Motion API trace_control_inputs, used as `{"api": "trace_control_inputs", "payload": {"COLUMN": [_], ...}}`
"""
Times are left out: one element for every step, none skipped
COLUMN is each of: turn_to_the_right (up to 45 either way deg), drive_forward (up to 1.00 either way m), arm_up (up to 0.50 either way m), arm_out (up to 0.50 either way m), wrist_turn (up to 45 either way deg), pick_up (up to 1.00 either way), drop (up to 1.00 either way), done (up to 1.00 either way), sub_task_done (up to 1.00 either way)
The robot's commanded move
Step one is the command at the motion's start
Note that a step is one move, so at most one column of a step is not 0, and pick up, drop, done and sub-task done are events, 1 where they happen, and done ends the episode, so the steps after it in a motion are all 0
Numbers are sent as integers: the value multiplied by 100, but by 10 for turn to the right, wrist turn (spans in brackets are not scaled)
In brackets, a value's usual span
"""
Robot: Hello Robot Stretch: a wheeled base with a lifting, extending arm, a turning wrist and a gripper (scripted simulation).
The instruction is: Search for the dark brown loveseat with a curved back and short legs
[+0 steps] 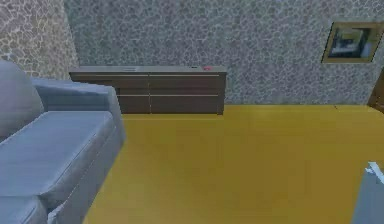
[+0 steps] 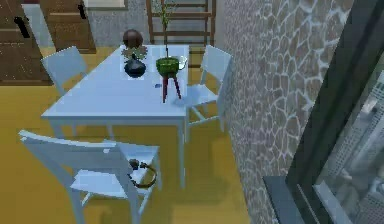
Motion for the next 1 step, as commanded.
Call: {"api": "trace_control_inputs", "payload": {"turn_to_the_right": [-300], "drive_forward": [0], "arm_up": [0], "arm_out": [0], "wrist_turn": [0], "pick_up": [0], "drop": [0], "done": [0], "sub_task_done": [0]}}
